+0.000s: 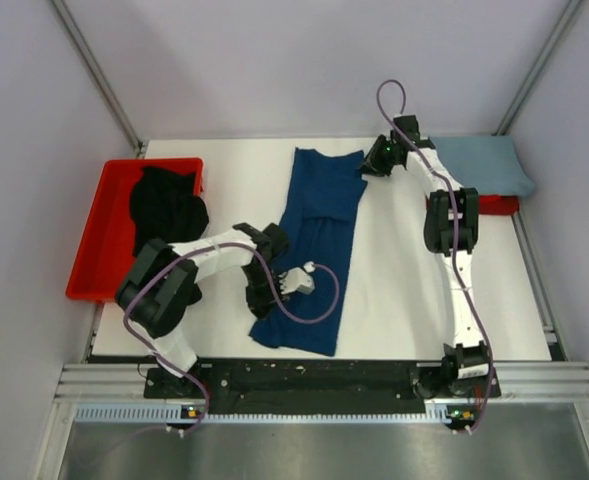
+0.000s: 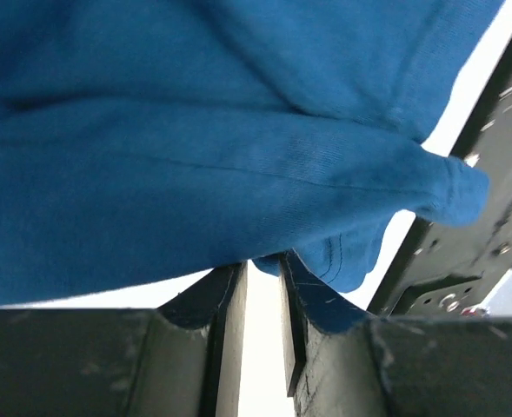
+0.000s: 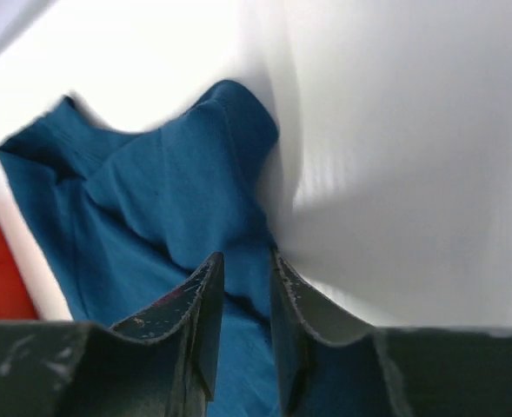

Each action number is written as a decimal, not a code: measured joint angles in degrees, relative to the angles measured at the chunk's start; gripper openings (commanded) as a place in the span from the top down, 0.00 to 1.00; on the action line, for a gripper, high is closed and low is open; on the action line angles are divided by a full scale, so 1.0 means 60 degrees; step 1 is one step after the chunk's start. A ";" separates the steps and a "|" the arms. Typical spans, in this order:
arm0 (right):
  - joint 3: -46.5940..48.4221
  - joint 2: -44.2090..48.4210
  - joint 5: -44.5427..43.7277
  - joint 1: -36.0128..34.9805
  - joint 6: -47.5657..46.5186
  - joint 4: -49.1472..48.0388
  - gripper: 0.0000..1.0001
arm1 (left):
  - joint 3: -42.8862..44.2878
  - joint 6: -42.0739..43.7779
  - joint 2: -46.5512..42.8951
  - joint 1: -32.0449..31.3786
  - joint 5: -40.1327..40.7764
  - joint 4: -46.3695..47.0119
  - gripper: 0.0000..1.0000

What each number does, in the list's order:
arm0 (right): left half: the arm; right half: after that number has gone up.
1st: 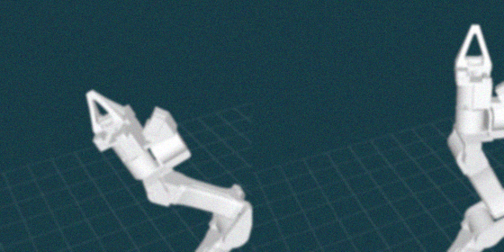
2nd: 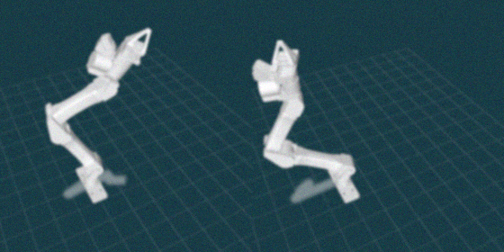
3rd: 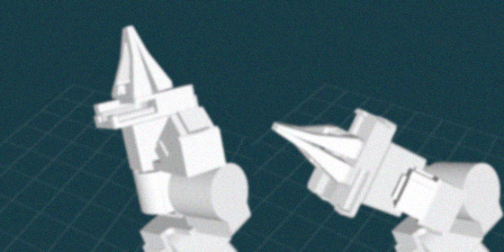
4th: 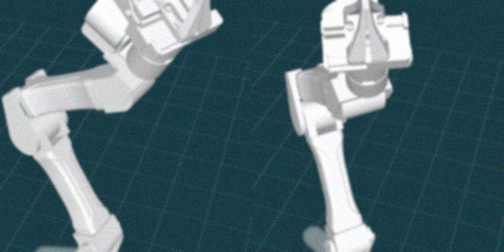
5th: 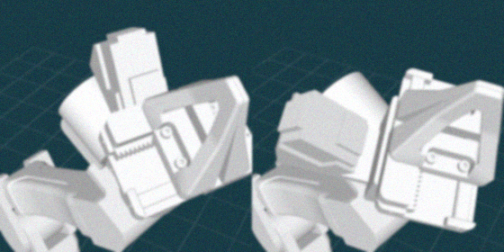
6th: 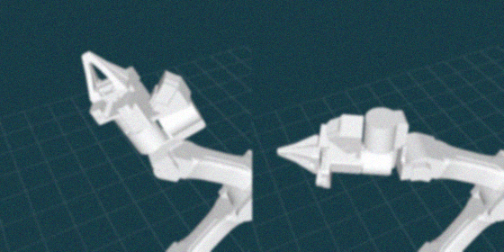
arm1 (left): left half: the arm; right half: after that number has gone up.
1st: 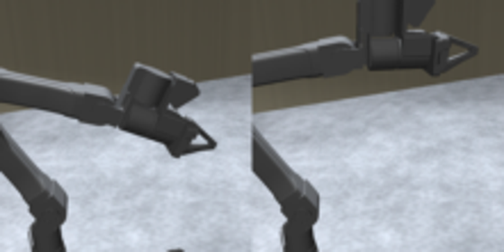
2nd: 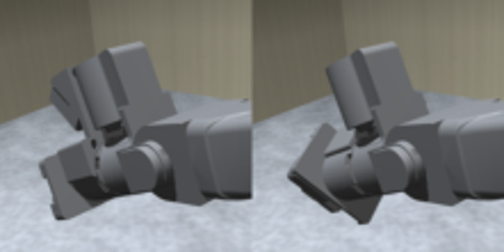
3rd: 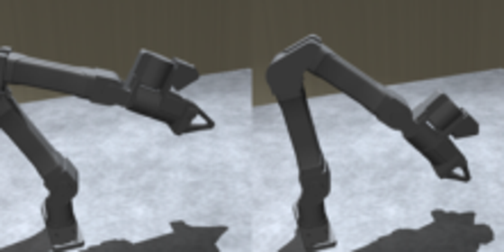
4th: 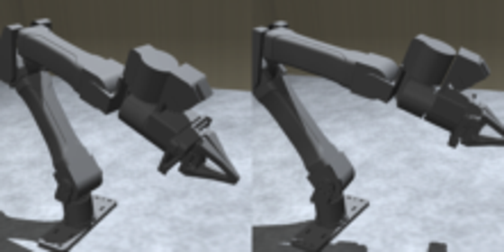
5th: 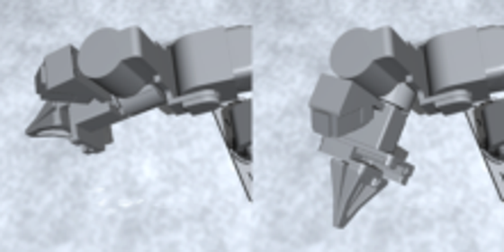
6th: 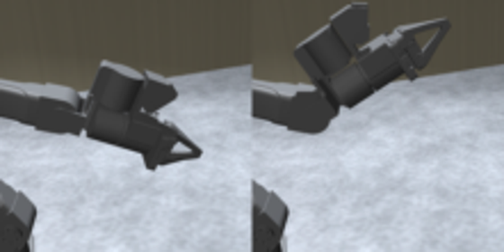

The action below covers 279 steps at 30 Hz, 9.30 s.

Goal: Fold and stack the t-shirts
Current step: Rotate the tshirt 90 degrees, then grab the bottom of the folded rectangular tshirt with both arms, then fold the folded rectangular tshirt in 1/3 of the way, then grab one side of the 2/3 rectangular tshirt with both arms, then fold the long partially folded tshirt into a neat square, then put the neatly folded tshirt into the corner of the board with the right arm

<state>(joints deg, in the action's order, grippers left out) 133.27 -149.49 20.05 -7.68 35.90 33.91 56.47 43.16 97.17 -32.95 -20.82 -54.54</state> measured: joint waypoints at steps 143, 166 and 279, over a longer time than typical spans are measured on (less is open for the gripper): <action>-1.4192 0.9373 -0.1843 -0.5140 -1.5890 -0.3705 0.90 | 0.2605 0.1188 0.1687 0.0025 0.1224 0.2677 0.44; -1.4123 1.3708 -0.1847 -0.7311 -1.4517 -0.0342 1.00 | 0.1494 0.0565 -0.1472 -0.0539 0.1446 0.0146 1.00; -0.3479 0.5206 -0.1133 0.0346 -0.7909 0.1792 1.00 | 0.7373 -0.3774 0.2157 0.3519 -0.0299 0.0288 0.50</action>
<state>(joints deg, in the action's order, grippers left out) 112.40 -118.26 13.26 -5.61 -11.55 44.66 100.71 20.51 110.10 -11.84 -22.61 -52.82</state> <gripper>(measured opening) 0.043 0.500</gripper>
